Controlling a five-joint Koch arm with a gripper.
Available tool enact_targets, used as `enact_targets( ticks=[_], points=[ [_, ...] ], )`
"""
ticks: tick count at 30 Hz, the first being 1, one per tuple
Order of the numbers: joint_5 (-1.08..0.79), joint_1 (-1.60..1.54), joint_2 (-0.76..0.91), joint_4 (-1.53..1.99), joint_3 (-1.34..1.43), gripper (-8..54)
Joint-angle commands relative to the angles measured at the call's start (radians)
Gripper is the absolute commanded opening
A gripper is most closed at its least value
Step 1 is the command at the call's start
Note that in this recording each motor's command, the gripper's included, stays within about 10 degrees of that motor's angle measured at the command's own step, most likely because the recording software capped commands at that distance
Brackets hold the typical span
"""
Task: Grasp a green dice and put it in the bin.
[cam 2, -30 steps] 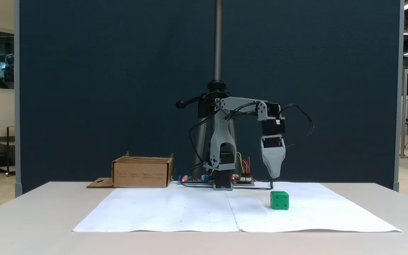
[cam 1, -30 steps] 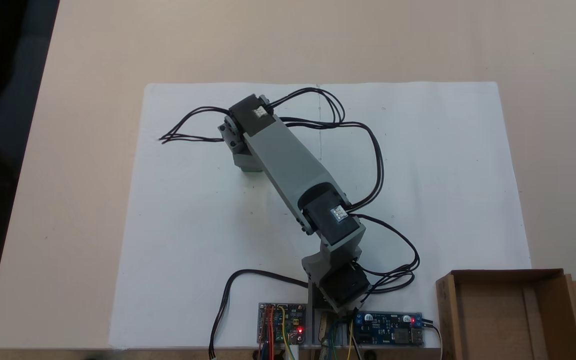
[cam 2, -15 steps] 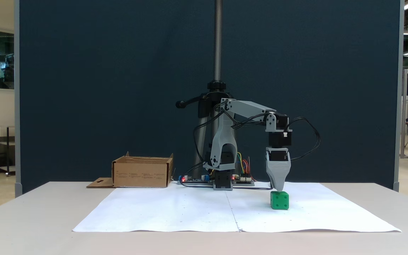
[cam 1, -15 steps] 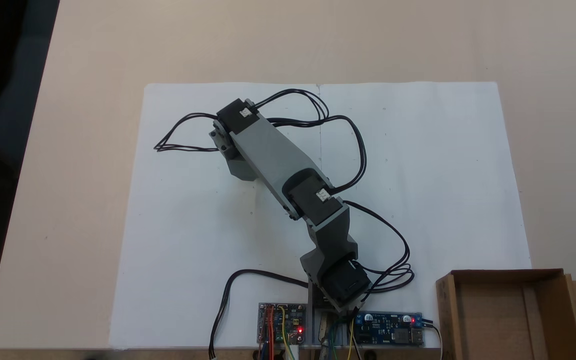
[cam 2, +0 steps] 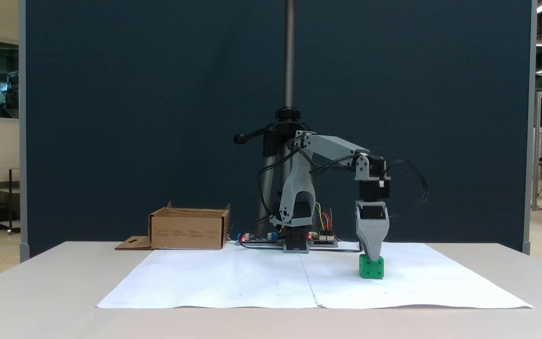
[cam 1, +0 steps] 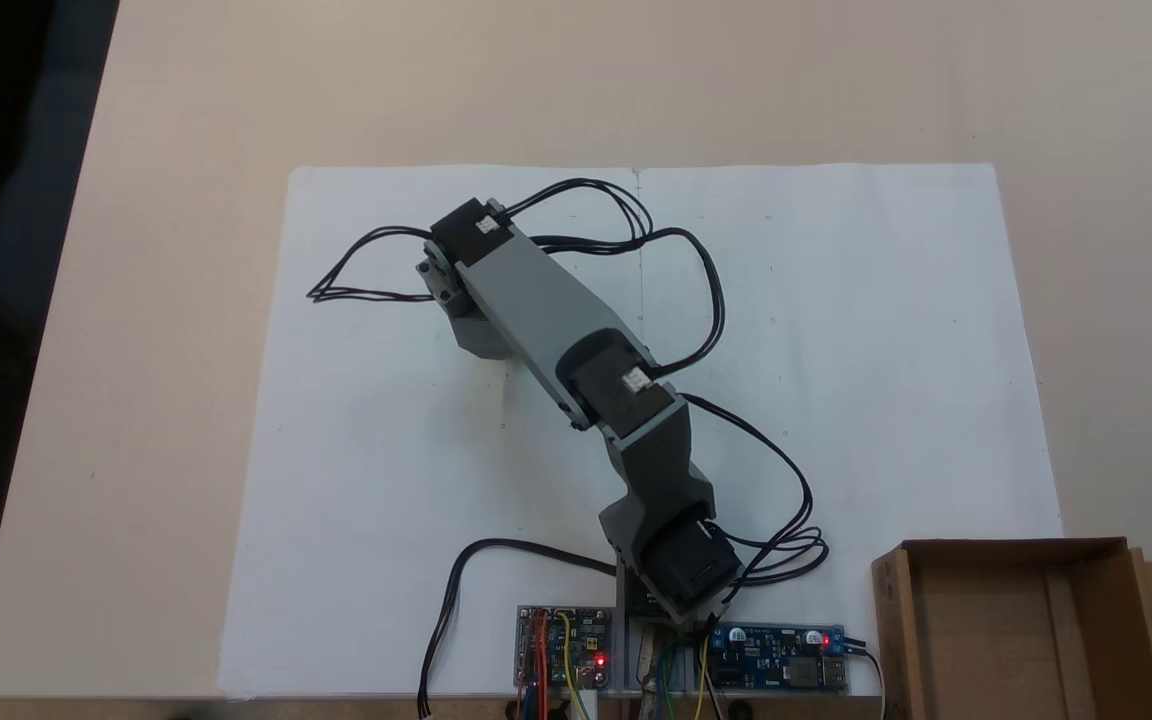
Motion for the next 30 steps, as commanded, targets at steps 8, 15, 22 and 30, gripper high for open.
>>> enact_targets(
  ticks=[8,15,22,30],
  points=[
    [0.078,0.008,-0.005,-0.064,-0.054,38.5],
    [0.077,0.032,-0.021,-0.087,-0.054,38.5],
    [0.077,0.032,-0.038,-0.089,-0.051,38.6],
    [0.077,0.025,-0.071,-0.106,-0.052,38.6]
  ],
)
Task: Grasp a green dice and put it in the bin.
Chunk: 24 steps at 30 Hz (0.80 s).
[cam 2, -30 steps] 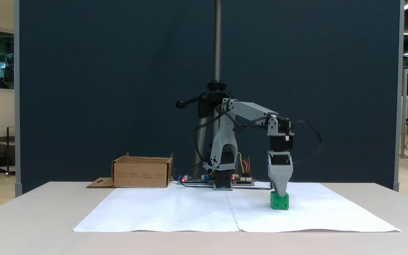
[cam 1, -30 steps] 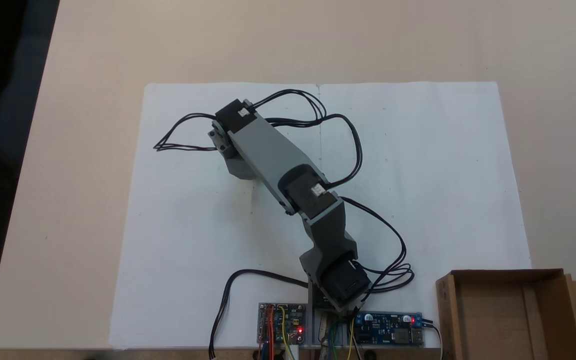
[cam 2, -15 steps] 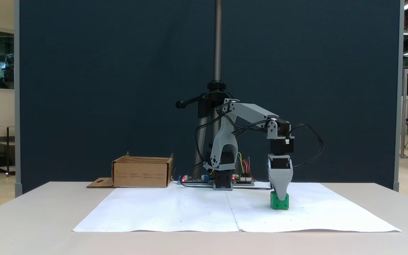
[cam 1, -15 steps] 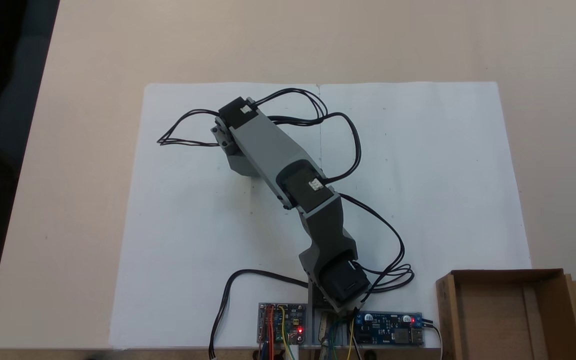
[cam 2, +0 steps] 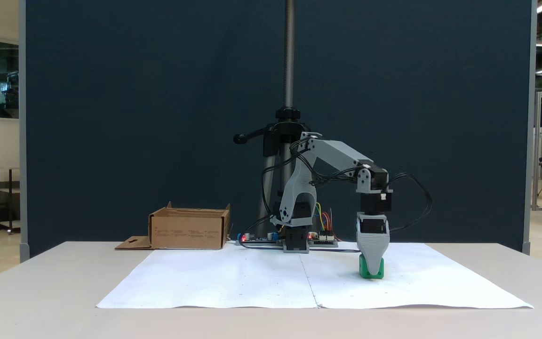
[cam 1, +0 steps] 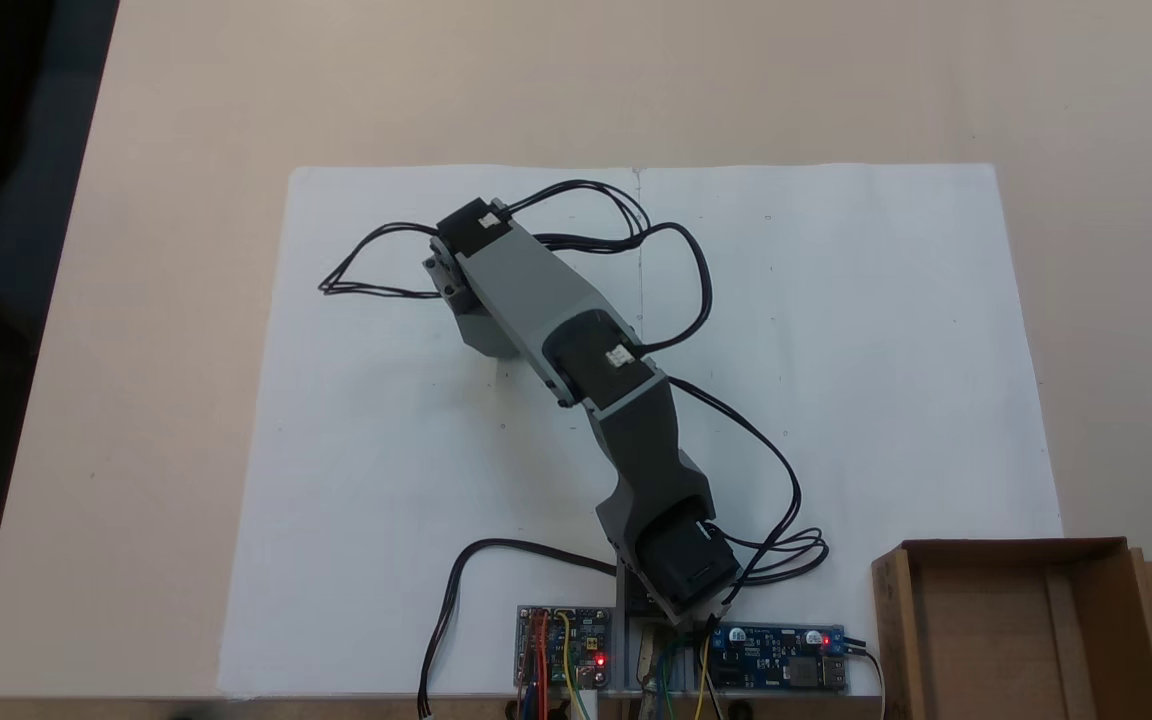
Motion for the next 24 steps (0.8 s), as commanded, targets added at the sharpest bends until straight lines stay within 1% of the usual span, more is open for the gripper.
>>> enact_targets(
  ticks=[1,24],
  points=[
    [0.077,-0.011,0.014,-0.051,-0.038,38.6],
    [0.075,-0.011,-0.018,-0.055,-0.038,38.1]
  ],
)
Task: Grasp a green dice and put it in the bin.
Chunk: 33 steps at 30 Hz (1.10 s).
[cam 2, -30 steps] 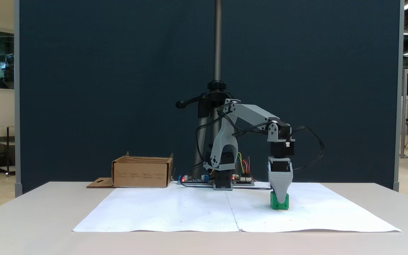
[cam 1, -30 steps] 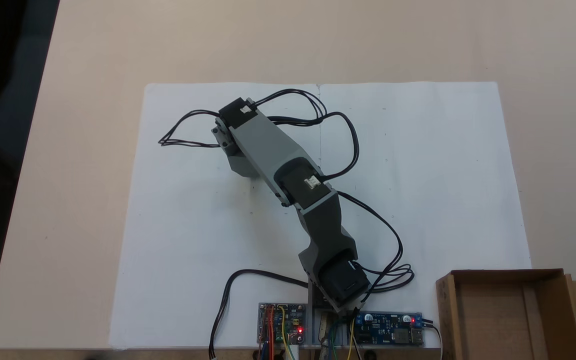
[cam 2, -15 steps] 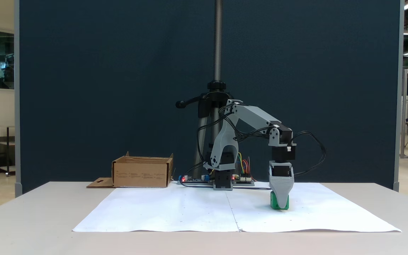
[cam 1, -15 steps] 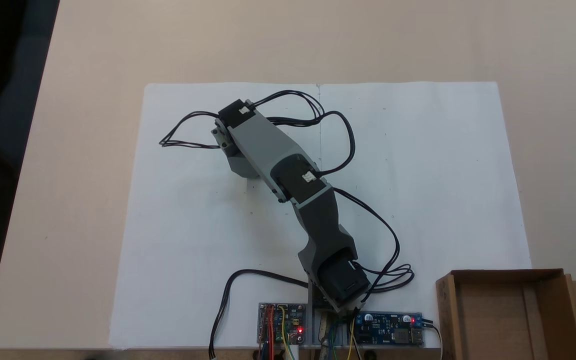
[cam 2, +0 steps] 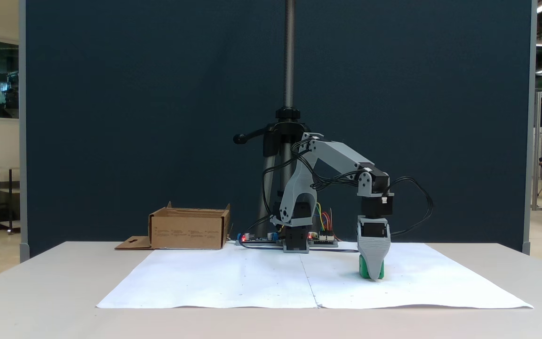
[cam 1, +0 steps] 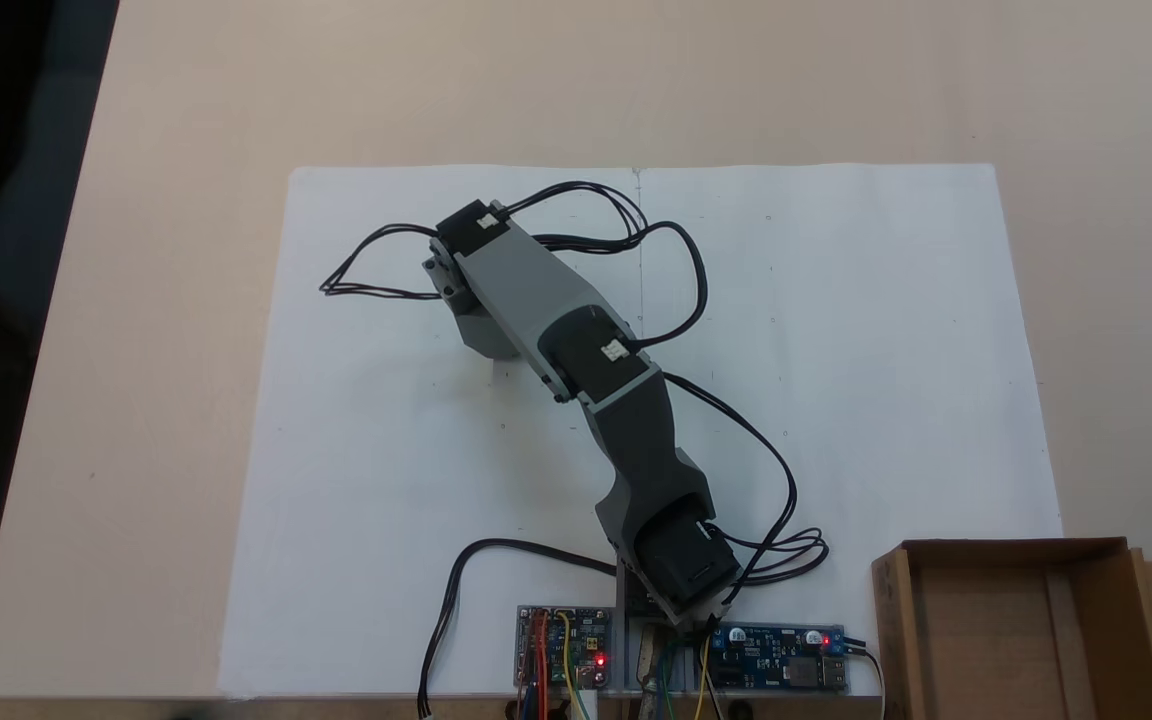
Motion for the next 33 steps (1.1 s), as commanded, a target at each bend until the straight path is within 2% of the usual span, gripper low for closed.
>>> enact_targets(
  ticks=[1,6,9,19,22,33],
  points=[
    [0.075,-0.008,0.014,-0.034,-0.038,38.1],
    [0.075,-0.005,0.014,-0.021,-0.038,37.7],
    [0.075,-0.009,0.014,-0.018,-0.035,30.8],
    [0.075,-0.015,0.014,0.005,-0.034,28.9],
    [0.075,-0.015,0.014,0.008,-0.034,23.6],
    [0.075,0.017,0.014,0.002,-0.034,23.3]
  ],
)
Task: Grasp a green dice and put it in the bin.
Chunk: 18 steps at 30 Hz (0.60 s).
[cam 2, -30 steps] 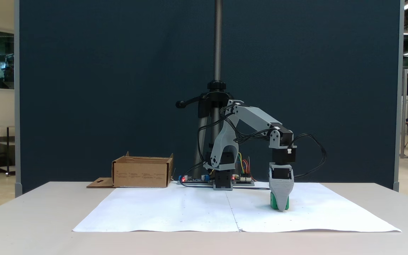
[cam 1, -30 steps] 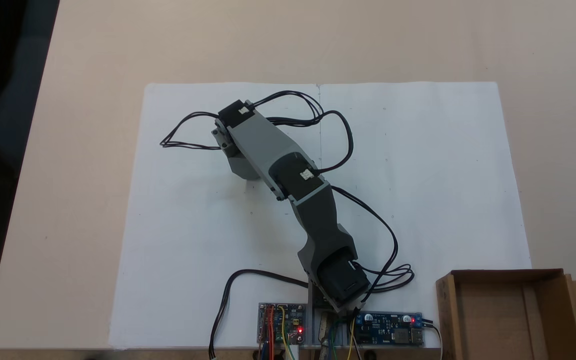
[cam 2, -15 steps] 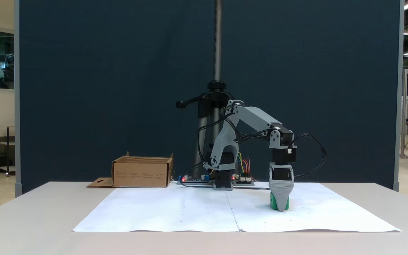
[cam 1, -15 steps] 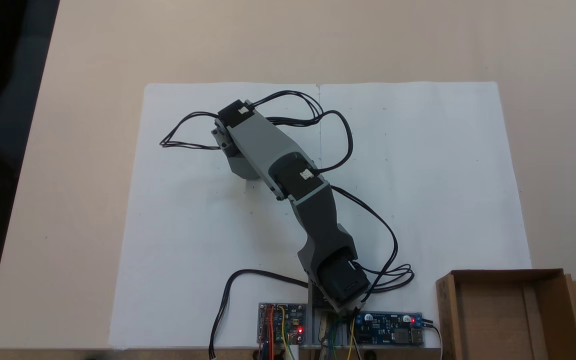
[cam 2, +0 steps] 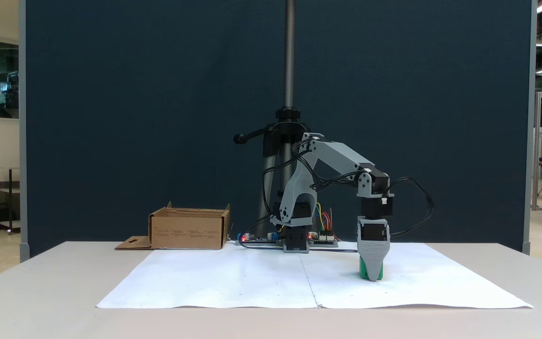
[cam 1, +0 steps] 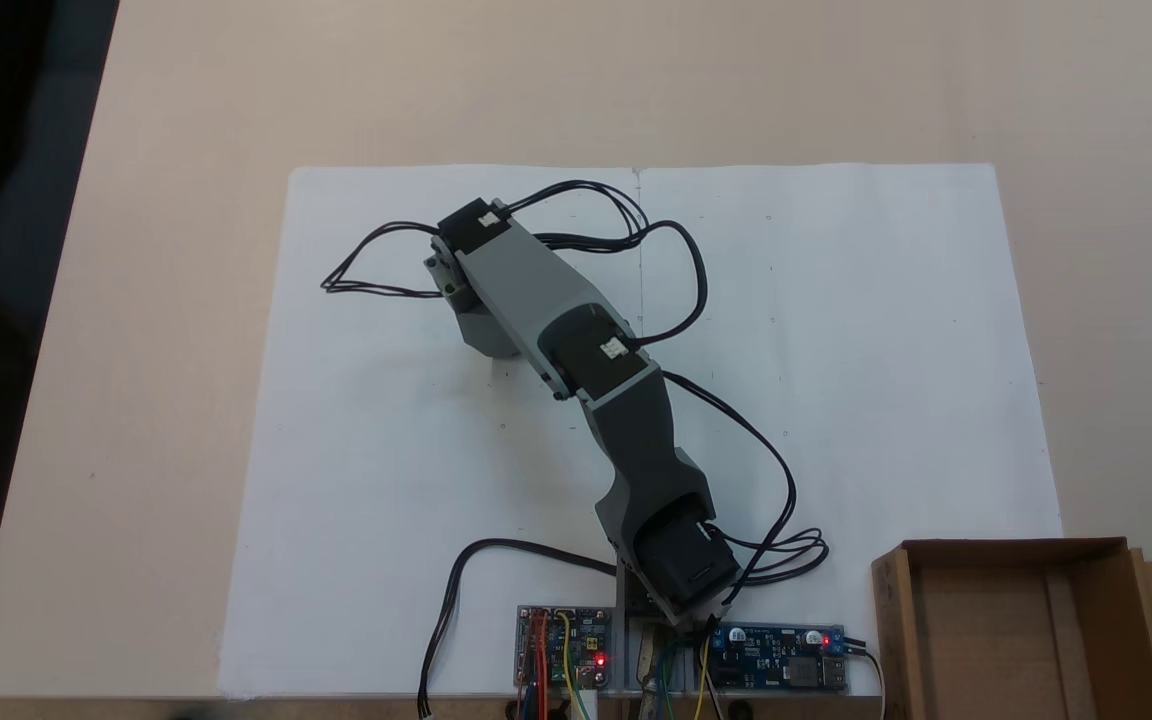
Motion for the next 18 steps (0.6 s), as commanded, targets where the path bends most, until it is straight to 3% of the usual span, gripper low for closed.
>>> enact_targets(
  ticks=[1,17,18],
  points=[
    [0.075,0.011,0.031,-0.002,-0.029,23.3],
    [0.066,0.038,0.034,-0.006,-0.029,23.1],
    [0.066,0.038,0.034,-0.005,-0.029,20.8]
  ],
)
